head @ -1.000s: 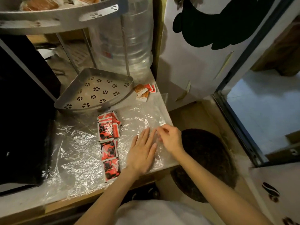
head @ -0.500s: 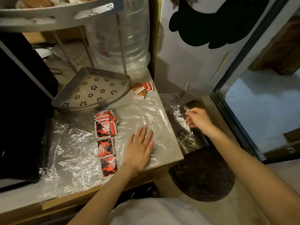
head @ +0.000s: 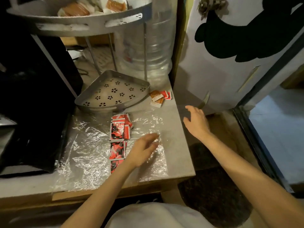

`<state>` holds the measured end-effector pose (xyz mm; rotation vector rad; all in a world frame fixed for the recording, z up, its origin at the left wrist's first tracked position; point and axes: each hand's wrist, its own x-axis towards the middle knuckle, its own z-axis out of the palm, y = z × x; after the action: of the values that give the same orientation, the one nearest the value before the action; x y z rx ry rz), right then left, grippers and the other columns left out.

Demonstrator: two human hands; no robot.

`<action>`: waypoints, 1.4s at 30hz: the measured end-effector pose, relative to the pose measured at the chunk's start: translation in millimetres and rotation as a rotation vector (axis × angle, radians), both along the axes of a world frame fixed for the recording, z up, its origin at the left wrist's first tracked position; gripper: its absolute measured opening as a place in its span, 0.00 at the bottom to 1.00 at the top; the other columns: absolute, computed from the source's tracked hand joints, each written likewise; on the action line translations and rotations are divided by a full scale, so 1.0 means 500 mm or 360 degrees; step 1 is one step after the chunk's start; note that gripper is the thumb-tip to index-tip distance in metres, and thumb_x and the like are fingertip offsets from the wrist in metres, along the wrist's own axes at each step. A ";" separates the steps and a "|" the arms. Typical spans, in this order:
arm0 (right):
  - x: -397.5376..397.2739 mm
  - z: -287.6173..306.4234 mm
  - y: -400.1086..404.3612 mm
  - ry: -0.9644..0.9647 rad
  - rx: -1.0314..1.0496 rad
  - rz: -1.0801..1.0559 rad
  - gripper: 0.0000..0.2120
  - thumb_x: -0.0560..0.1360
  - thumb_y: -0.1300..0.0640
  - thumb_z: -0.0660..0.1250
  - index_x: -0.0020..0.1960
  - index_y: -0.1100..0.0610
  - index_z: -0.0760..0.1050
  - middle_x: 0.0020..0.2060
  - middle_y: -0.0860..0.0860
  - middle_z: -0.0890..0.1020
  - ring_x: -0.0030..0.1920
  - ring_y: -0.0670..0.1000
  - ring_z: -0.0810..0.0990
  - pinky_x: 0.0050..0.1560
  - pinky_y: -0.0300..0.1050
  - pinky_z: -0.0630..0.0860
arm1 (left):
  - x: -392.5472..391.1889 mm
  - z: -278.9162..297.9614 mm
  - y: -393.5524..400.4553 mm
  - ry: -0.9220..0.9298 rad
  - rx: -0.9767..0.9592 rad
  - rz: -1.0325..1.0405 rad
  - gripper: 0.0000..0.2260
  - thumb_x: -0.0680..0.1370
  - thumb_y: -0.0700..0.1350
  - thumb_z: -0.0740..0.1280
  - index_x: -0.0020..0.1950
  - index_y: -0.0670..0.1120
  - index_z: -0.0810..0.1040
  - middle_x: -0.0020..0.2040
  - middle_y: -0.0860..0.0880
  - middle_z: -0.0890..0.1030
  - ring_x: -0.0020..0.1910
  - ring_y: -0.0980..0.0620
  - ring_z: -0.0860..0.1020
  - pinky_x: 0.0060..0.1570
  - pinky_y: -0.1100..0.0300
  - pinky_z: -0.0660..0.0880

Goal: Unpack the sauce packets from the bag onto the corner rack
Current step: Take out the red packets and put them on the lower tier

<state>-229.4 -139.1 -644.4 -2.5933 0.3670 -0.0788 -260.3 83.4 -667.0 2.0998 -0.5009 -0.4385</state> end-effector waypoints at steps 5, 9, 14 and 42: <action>0.065 0.031 0.128 0.0110 0.0241 0.0618 0.25 0.75 0.57 0.65 0.70 0.54 0.64 0.68 0.53 0.70 0.69 0.53 0.67 0.66 0.51 0.67 | 0.002 0.044 0.063 -0.0548 0.0106 0.0515 0.15 0.75 0.39 0.66 0.62 0.45 0.75 0.60 0.48 0.76 0.55 0.55 0.74 0.57 0.57 0.73; 0.103 0.040 0.216 0.0210 0.0221 0.1007 0.29 0.72 0.52 0.70 0.70 0.55 0.65 0.69 0.53 0.70 0.69 0.53 0.67 0.65 0.46 0.64 | -0.023 0.042 0.119 -0.0345 0.0493 0.0869 0.26 0.71 0.44 0.71 0.67 0.44 0.68 0.62 0.44 0.70 0.57 0.48 0.71 0.55 0.59 0.70; 0.149 0.012 0.292 0.0390 0.0026 0.1233 0.40 0.69 0.46 0.71 0.74 0.56 0.57 0.73 0.55 0.63 0.72 0.56 0.61 0.69 0.53 0.61 | -0.056 0.016 0.167 0.0132 0.0732 0.0988 0.29 0.68 0.52 0.73 0.62 0.41 0.66 0.59 0.44 0.70 0.53 0.47 0.73 0.52 0.57 0.73; 0.162 0.064 0.240 0.0838 0.0498 0.1122 0.17 0.63 0.52 0.77 0.49 0.53 0.77 0.44 0.47 0.83 0.43 0.44 0.82 0.48 0.37 0.79 | 0.010 0.066 0.194 0.0665 0.0667 0.0574 0.13 0.69 0.45 0.72 0.48 0.44 0.73 0.46 0.48 0.77 0.44 0.50 0.77 0.37 0.63 0.75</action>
<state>-148.3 -18.9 -612.4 -2.2497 -0.3479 0.8409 -255.1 180.5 -634.0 2.3401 0.2324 -0.7939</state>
